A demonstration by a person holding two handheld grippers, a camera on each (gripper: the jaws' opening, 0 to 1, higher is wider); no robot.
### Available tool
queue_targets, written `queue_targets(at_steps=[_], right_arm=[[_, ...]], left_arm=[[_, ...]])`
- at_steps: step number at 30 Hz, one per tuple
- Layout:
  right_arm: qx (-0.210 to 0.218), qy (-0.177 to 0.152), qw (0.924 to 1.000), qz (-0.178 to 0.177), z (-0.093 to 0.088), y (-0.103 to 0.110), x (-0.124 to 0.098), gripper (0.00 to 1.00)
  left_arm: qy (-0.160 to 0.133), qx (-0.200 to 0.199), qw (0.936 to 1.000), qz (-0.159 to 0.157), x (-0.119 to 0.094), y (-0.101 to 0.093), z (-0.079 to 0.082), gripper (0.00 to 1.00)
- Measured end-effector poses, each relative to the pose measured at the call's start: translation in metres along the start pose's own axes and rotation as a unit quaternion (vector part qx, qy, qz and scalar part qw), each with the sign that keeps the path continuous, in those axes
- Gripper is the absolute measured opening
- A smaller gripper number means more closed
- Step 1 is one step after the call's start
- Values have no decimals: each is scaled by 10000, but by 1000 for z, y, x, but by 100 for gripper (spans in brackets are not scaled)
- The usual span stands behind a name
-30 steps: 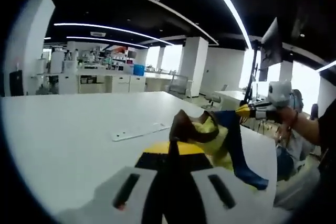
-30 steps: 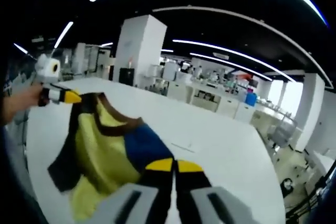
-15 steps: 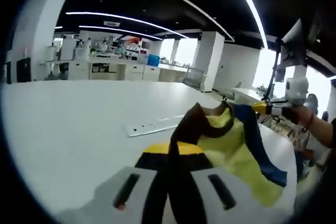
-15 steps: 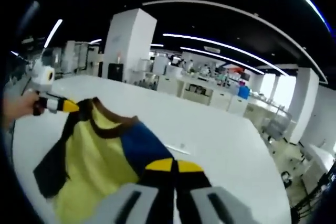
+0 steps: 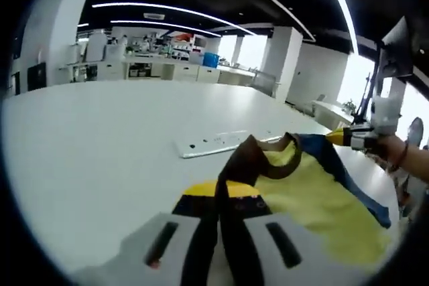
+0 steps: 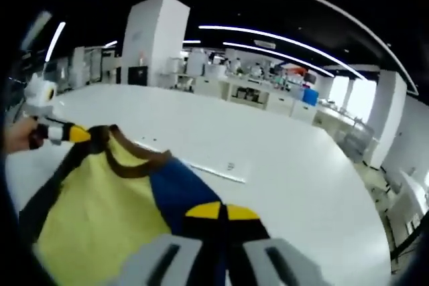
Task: Fold the garment on the visible template until the final outline fits inside the template.
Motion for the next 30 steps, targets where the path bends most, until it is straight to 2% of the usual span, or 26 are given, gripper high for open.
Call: queue_targets(at_steps=[1,2,4,5,6,7,11,13,16,18,20,23,26,27,30], right_arm=[[-144,189,9997,-20,-9,-1,8,0],[-193,207,9996,-22,-12,-1,12,0],[-102,277,9996,-9,-19,1,17,0],[-52,316,9995,-1,-21,0,20,0],[56,362,9993,-9,-24,0,22,0],[71,364,9993,-10,-25,-1,23,0],[104,480,9988,82,-32,1,31,0],[269,544,9981,140,-35,2,32,0],[321,596,9975,186,-35,2,28,0],[372,583,9975,174,-33,2,25,9],[381,583,9975,153,-30,0,24,22],[521,600,9967,171,-25,-1,19,37],[628,722,9953,145,-25,-1,12,46],[699,755,9945,190,-24,1,8,48],[779,818,9932,265,-21,2,-1,58]], left_arm=[[29,-114,9999,-27,5,1,-5,0],[71,-111,9999,-6,7,2,-8,0],[231,104,9996,75,10,7,-14,0],[354,199,9988,262,11,12,-17,0],[404,236,9984,302,13,13,-19,0],[398,223,9987,236,16,13,-20,0],[526,432,9972,295,24,17,-24,0],[618,693,9951,332,24,16,-23,2],[556,558,9960,417,23,20,-24,11],[532,540,9960,471,20,17,-23,19],[526,636,9954,494,16,13,-21,26],[237,559,9968,512,12,14,-9,42],[262,533,9965,596,7,13,-2,54],[343,752,9950,568,3,11,0,57],[193,526,9969,554,-3,10,9,66]])
Point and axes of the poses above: the point that each gripper's makers call its tool centre point, and the gripper's own axes: x roughly forward along the fingers, y roughly to its left, z roughly out of its top, the point moved 6 cm from there along -x, roughly backward along the fingers, and after that the axes turned 10 degrees about -y, right-handed, at the moved point
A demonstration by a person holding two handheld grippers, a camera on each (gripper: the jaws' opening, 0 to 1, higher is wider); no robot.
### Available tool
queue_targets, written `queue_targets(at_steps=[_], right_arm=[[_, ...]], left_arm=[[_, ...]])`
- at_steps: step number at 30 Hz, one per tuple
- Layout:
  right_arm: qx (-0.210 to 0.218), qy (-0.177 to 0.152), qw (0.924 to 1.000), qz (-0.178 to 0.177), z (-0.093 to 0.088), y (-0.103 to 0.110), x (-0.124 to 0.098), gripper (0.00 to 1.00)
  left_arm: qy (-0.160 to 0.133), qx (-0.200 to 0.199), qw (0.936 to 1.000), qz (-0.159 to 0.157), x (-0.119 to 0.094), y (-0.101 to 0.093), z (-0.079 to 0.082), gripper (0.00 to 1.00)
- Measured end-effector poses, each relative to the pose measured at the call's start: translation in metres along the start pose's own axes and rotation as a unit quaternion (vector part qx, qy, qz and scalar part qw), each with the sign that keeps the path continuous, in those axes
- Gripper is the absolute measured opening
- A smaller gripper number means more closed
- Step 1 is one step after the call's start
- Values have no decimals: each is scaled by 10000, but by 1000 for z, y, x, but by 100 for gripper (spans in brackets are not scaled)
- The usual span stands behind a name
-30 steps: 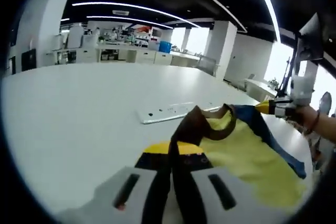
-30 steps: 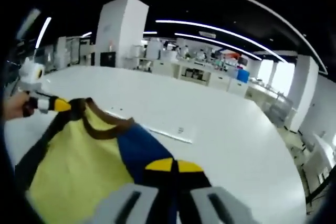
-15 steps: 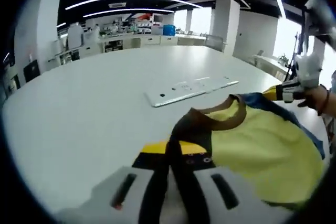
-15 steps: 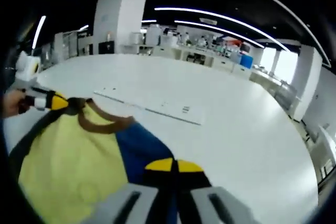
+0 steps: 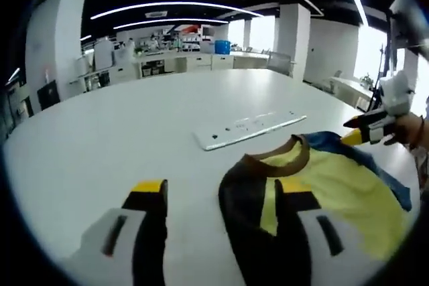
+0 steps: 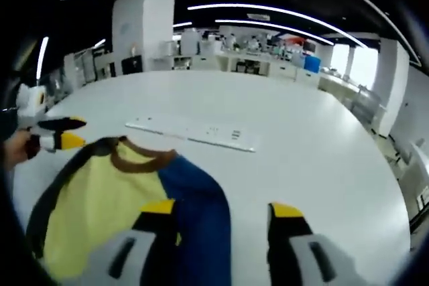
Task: Fold the garment on the visible template until the final outline fits inside the template.
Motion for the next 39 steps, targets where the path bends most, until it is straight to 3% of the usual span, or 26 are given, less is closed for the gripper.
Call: queue_targets(at_steps=[4,7,14,18,26,34,39], right_arm=[[237,-199,9987,396,4,10,-17,71],[301,-159,9975,620,2,13,-33,81],[359,-163,9954,877,2,16,-73,90],[254,-180,9952,928,-3,19,-100,89],[46,-125,9958,910,-21,18,-147,83],[182,25,9969,766,-51,22,-181,77],[438,142,9967,674,-73,23,-194,77]], left_arm=[[-119,-14,9999,-51,-14,-7,6,77],[-159,26,9998,-89,-32,-14,8,86],[-143,-39,9994,-321,-67,-22,11,96],[3,80,9988,-485,-86,-22,9,98],[-199,118,9987,-449,-135,-23,11,99],[-96,58,9992,-375,-181,-27,-14,94],[-74,132,9997,-194,-202,-30,-27,84]])
Point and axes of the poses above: the point that each gripper's makers call its tool centre point, and the gripper's own axes: x roughly forward along the fingers, y roughly to its left, z roughly out of its top, the point moved 6 cm from there along -x, roughly backward along the fingers, and after that the axes turned 10 degrees about -y, right-handed, at the moved point
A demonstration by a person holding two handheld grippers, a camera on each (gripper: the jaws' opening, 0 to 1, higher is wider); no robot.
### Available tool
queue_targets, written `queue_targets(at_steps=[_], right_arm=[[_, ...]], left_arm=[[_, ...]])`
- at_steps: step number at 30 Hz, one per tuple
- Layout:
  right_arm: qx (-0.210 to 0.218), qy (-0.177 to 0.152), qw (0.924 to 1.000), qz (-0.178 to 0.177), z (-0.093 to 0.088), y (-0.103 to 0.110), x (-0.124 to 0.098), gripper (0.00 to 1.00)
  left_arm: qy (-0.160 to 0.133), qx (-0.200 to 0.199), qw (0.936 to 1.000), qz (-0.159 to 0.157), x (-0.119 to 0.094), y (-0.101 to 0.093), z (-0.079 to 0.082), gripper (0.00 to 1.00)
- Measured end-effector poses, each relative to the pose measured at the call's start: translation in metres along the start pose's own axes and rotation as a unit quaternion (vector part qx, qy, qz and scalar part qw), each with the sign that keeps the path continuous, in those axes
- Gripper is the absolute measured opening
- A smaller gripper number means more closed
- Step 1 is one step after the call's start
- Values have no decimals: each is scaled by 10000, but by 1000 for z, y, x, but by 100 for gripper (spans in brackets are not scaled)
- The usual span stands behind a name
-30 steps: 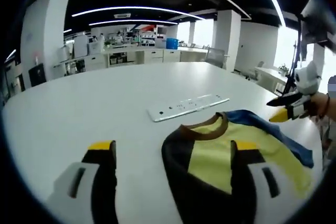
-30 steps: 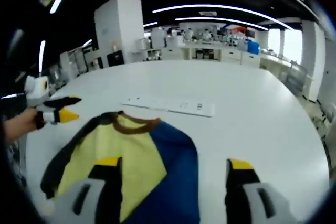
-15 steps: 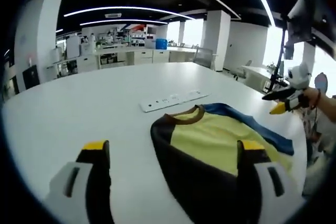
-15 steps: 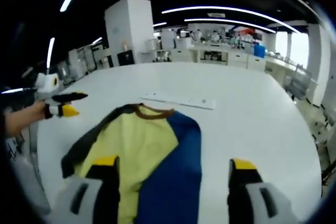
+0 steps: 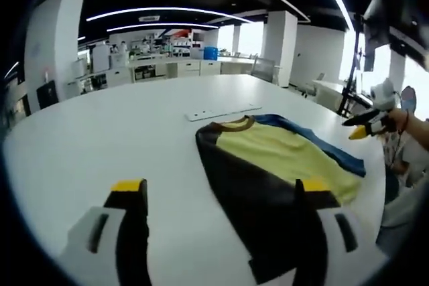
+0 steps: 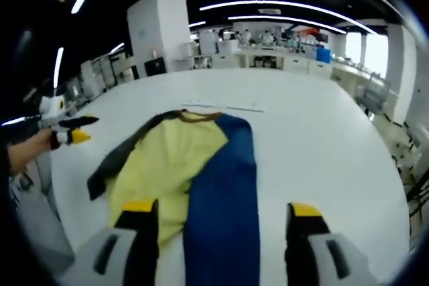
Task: Fold the garment on the visible template until the final outline fits inside the template.
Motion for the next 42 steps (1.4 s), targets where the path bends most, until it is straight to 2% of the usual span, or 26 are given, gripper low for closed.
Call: queue_targets(at_steps=[6,9,11,13,14,17,19,24,26,28,29,31,35,38,40,42], right_arm=[[-334,404,9985,-182,-28,-5,-11,75],[-340,488,9979,-256,-38,-4,-20,74],[-500,647,9958,-405,-47,-4,-27,71],[-439,735,9951,-491,-55,-8,-28,69],[-409,763,9948,-528,-58,-7,-32,68],[-154,843,9944,-619,-71,-5,-37,64],[-7,832,9944,-647,-75,-3,-39,60],[30,864,9934,-754,-83,-2,-42,55],[50,867,9931,-788,-85,0,-45,53],[127,895,9927,-795,-88,2,-46,49],[149,893,9927,-799,-89,3,-46,47],[176,898,9925,-808,-93,6,-45,42],[131,903,9921,-858,-95,8,-42,40],[-77,945,9901,-1031,-96,4,-42,32],[31,890,9902,-1074,-95,4,-42,31],[-45,881,9905,-1059,-95,2,-41,31]], left_arm=[[51,108,9999,-90,-20,-15,-14,77],[128,50,9998,-109,-28,-21,-23,72],[222,-69,9997,37,-35,-26,-30,64],[319,-10,9994,148,-41,-27,-36,54],[340,-114,9990,254,-44,-27,-39,52],[304,-219,9990,228,-46,-33,-48,50],[341,-254,9988,232,-47,-36,-52,48],[417,-348,9984,151,-51,-47,-61,44],[473,-395,9981,40,-50,-54,-66,43],[658,-415,9970,-29,-50,-57,-73,40],[689,-467,9964,-149,-49,-61,-74,38],[684,-499,9962,-194,-48,-64,-77,35],[920,-268,9951,-236,-46,-64,-88,30],[904,-306,9952,-203,-45,-63,-90,22],[893,-342,9953,-151,-44,-60,-92,16],[889,-403,9951,-130,-46,-60,-91,14]])
Point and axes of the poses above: the point that each gripper's makers call its tool centre point, and the gripper's own axes: x roughly forward along the fingers, y roughly to its left, z roughly out of its top, the point moved 6 cm from there along -x, roughly backward along the fingers, and after that the axes turned 10 degrees about -y, right-handed, at the moved point
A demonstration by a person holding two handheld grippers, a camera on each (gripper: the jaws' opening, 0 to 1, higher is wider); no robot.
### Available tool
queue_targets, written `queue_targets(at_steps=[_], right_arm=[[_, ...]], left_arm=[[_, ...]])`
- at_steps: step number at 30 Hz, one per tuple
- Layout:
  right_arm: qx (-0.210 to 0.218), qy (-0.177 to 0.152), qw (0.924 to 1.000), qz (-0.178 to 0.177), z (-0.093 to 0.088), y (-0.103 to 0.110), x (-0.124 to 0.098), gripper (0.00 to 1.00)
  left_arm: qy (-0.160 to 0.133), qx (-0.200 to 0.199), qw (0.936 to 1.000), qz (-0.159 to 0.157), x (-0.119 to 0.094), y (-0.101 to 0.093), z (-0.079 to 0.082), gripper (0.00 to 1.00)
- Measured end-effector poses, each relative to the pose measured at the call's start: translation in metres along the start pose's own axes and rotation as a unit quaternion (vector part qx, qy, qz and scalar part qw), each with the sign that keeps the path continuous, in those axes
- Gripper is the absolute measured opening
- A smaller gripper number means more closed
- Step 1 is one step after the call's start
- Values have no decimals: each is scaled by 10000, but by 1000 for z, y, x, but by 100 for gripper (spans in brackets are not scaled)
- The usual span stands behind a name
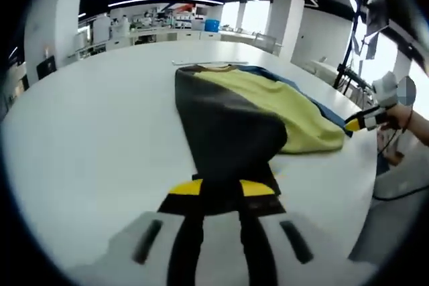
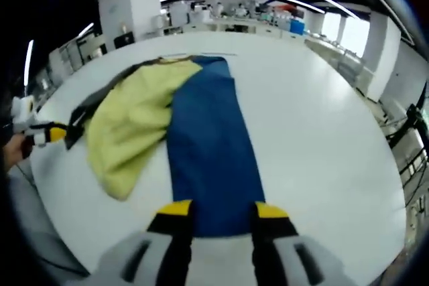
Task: Fold the garment on the visible template until the final outline fits inside the template.
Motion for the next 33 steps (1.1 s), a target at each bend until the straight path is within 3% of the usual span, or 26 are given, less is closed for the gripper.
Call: queue_targets(at_steps=[5,15,24,33], right_arm=[[24,-59,10000,-43,0,0,0,28],[-233,-85,9997,-16,3,4,3,1],[-254,63,9996,-74,5,-1,5,0],[-474,180,9984,-257,10,-21,4,0]], left_arm=[[33,73,10000,-10,2,2,-3,9],[179,419,9989,-81,5,4,-2,2],[187,345,9986,-343,-2,8,6,0],[111,408,9989,-204,-12,29,23,0]])
Point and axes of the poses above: the point that each gripper's makers call its tool centre point, and the gripper's own axes: x roughly forward along the fingers, y roughly to its left, z roughly out of its top, the point moved 6 cm from there along -x, roughly backward along the fingers, and after that the axes turned 10 degrees about -y, right-handed, at the moved point
